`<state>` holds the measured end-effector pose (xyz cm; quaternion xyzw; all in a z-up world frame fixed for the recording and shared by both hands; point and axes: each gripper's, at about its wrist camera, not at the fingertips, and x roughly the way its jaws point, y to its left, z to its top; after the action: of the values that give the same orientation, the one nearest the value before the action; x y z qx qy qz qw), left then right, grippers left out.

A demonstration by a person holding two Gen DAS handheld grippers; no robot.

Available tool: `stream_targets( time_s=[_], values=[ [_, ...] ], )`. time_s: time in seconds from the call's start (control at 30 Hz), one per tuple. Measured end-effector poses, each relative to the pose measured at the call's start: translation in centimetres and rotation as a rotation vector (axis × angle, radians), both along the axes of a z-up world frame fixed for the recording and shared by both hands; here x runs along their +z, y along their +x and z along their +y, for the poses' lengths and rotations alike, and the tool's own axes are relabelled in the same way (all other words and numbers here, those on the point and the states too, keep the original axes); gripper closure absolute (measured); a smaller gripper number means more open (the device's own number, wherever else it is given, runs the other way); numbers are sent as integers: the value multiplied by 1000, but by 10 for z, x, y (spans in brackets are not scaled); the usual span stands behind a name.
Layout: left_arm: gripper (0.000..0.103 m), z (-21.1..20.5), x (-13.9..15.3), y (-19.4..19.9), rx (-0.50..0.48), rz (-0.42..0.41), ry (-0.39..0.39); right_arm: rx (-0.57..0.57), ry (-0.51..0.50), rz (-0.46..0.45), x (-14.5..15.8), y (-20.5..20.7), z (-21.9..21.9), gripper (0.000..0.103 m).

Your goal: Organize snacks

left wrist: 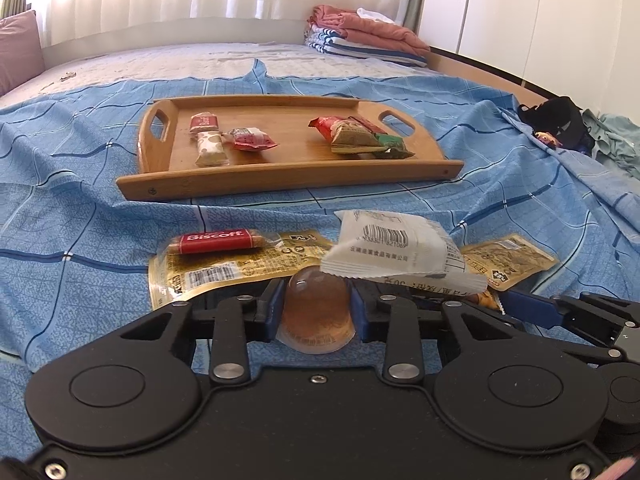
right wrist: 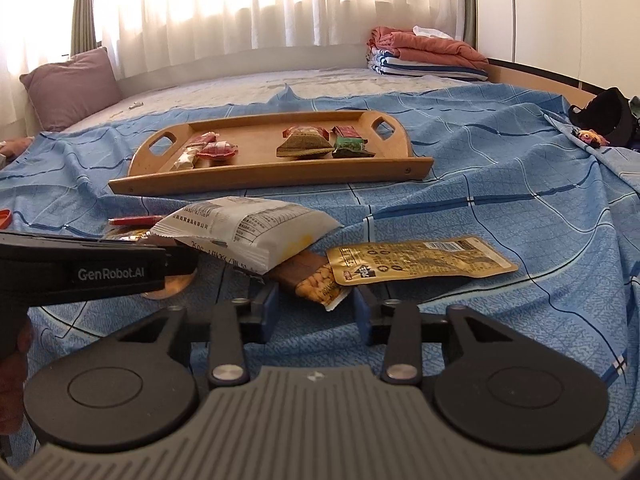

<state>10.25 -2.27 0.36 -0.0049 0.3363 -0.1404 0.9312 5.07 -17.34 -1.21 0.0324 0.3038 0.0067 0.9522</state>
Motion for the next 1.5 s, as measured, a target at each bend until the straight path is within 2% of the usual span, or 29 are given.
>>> stream_targets(
  time_s=[0.07, 0.13, 0.17, 0.37, 0.67, 0.73, 0.77, 0.8, 0.83, 0.87, 0.97, 1.2, 1.27, 1.33, 1.47, 1.5],
  values=[
    [70, 2, 1, -3, 0, -2, 6, 0, -10, -9, 0, -2, 0, 58],
    [70, 5, 2, -5, -2, -2, 6, 21, -33, -15, 0, 0, 3, 43],
    [70, 6, 3, -6, 1, -3, 3, 26, -37, -17, 1, 2, 4, 40],
    [70, 14, 8, -9, 17, -20, -4, 78, -63, 18, 4, 29, 2, 31],
    [71, 21, 12, -8, 35, -32, -10, 243, -108, 27, 8, 62, 0, 14],
    [71, 21, 12, -7, 34, -31, -10, 279, -117, 50, 7, 68, 2, 14],
    [71, 21, 12, -7, 33, -30, -11, 296, -112, 62, 6, 69, 2, 18],
    [71, 20, 12, -7, 32, -30, -11, 313, -99, 78, 5, 69, 3, 28],
    [71, 20, 11, -8, 31, -31, -10, 316, -97, 90, 4, 67, 3, 34],
    [71, 20, 11, -8, 30, -32, -8, 315, -111, 92, 4, 64, 5, 47],
    [71, 19, 9, -9, 23, -39, 3, 319, -128, 80, 2, 51, 6, 54],
    [69, 14, 5, -12, 12, -68, 23, 342, -84, 86, 9, 21, 6, 55],
    [63, 13, 4, -12, 11, -70, 26, 354, -81, 86, 11, 14, 8, 55],
    [61, 12, 2, -12, 14, -68, 33, 365, -73, 88, 12, 8, 9, 55],
    [57, 12, -2, -10, 18, -62, 43, 366, -64, 78, 14, 2, 10, 50],
    [57, 13, -3, -9, 18, -56, 41, 363, -61, 74, 14, 1, 9, 46]
  ],
)
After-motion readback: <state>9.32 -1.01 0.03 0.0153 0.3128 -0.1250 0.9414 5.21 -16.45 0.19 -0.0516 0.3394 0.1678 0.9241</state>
